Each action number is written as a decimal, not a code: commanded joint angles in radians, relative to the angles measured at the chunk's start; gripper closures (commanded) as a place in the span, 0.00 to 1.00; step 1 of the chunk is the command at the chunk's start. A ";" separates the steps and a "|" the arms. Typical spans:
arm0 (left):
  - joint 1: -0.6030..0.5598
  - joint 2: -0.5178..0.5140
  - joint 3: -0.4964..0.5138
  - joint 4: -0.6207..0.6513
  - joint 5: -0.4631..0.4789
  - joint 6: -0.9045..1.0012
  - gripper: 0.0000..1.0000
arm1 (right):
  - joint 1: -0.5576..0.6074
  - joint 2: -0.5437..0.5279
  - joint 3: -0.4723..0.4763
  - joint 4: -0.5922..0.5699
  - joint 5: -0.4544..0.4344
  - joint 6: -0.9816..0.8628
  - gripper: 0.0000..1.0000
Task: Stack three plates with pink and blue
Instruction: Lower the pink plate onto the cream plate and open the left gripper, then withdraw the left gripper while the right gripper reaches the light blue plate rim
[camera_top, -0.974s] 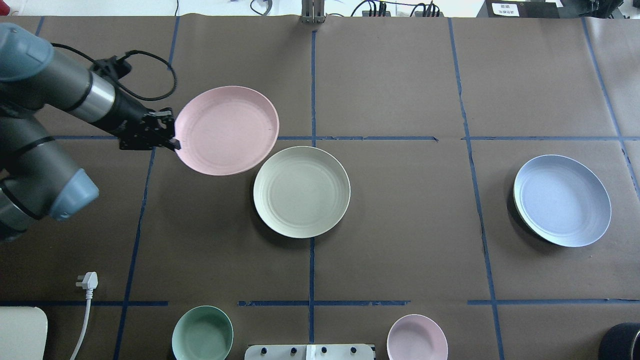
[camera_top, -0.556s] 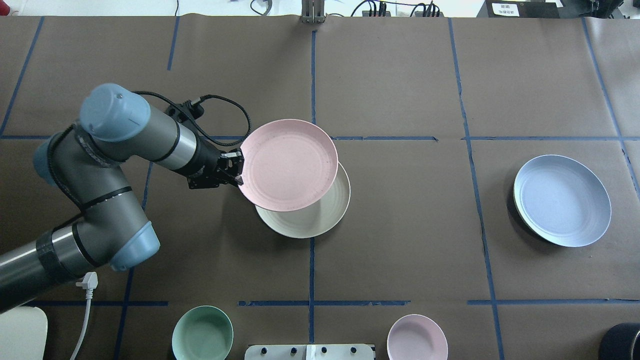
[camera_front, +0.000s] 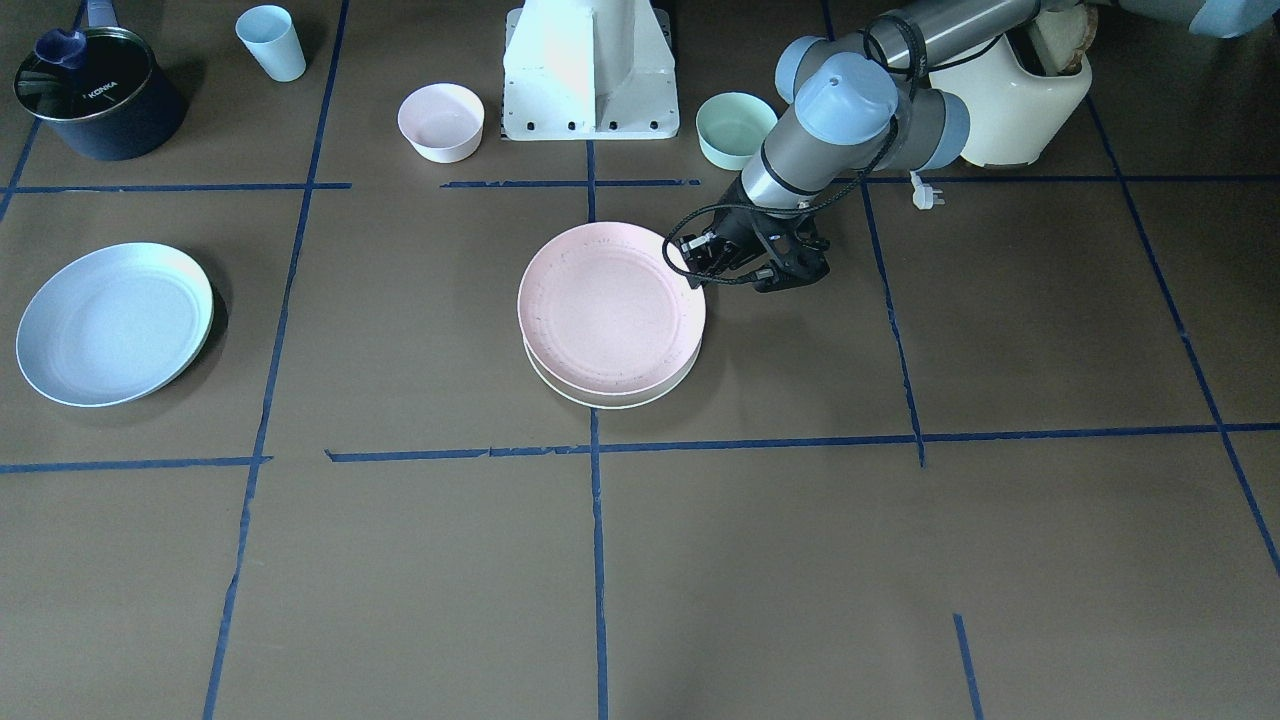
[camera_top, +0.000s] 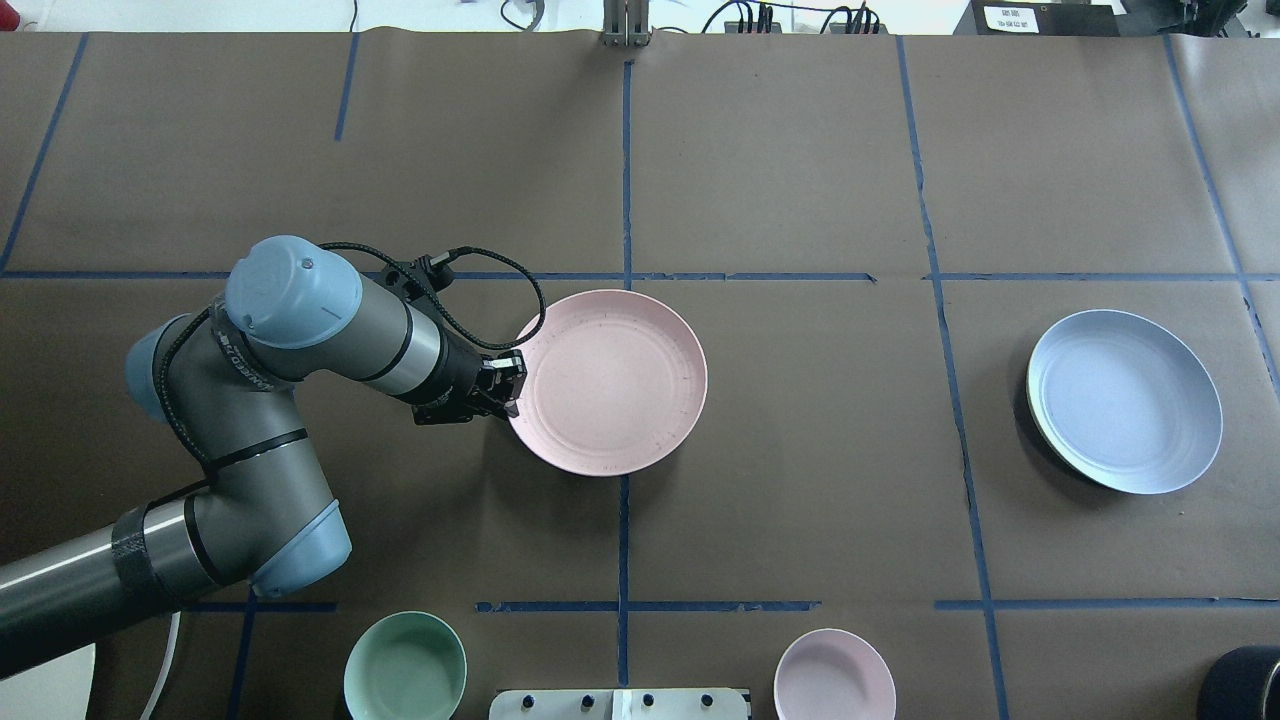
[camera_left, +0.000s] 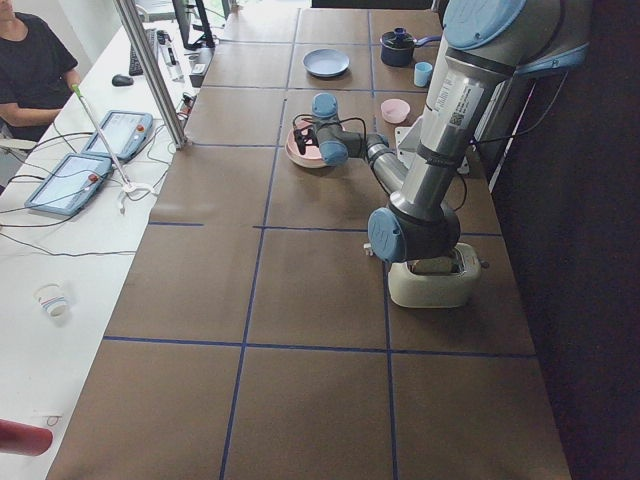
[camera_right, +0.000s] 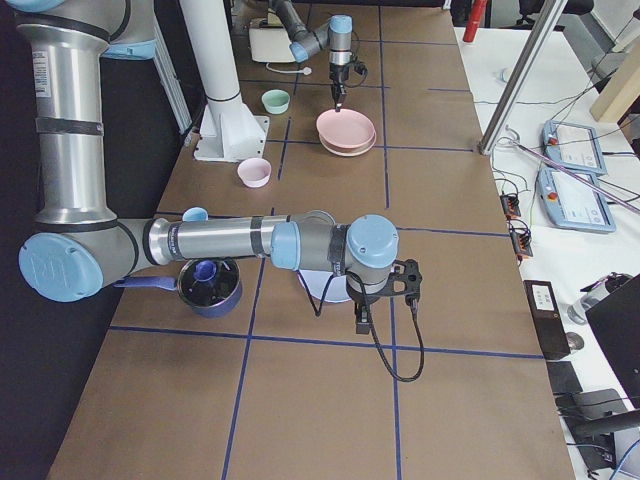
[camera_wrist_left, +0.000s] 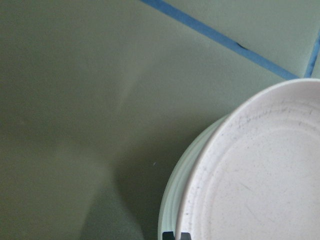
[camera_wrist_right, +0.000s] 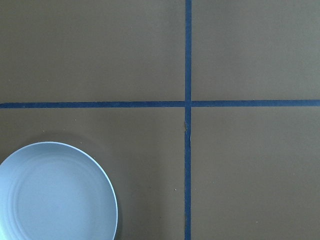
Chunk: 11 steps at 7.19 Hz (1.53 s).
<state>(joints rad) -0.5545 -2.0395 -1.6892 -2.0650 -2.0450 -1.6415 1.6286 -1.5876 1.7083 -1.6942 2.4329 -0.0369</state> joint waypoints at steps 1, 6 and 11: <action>0.002 0.004 -0.001 0.000 0.000 0.000 0.01 | -0.001 0.001 -0.002 0.001 0.000 0.000 0.00; -0.051 0.015 -0.171 0.219 -0.009 0.012 0.00 | -0.154 -0.087 -0.009 0.335 0.003 0.328 0.00; -0.123 0.178 -0.372 0.344 -0.011 0.185 0.00 | -0.387 -0.129 -0.130 0.799 -0.112 0.742 0.00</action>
<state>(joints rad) -0.6593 -1.9286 -2.0101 -1.7257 -2.0540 -1.5058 1.3110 -1.7133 1.5916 -0.9778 2.3521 0.5939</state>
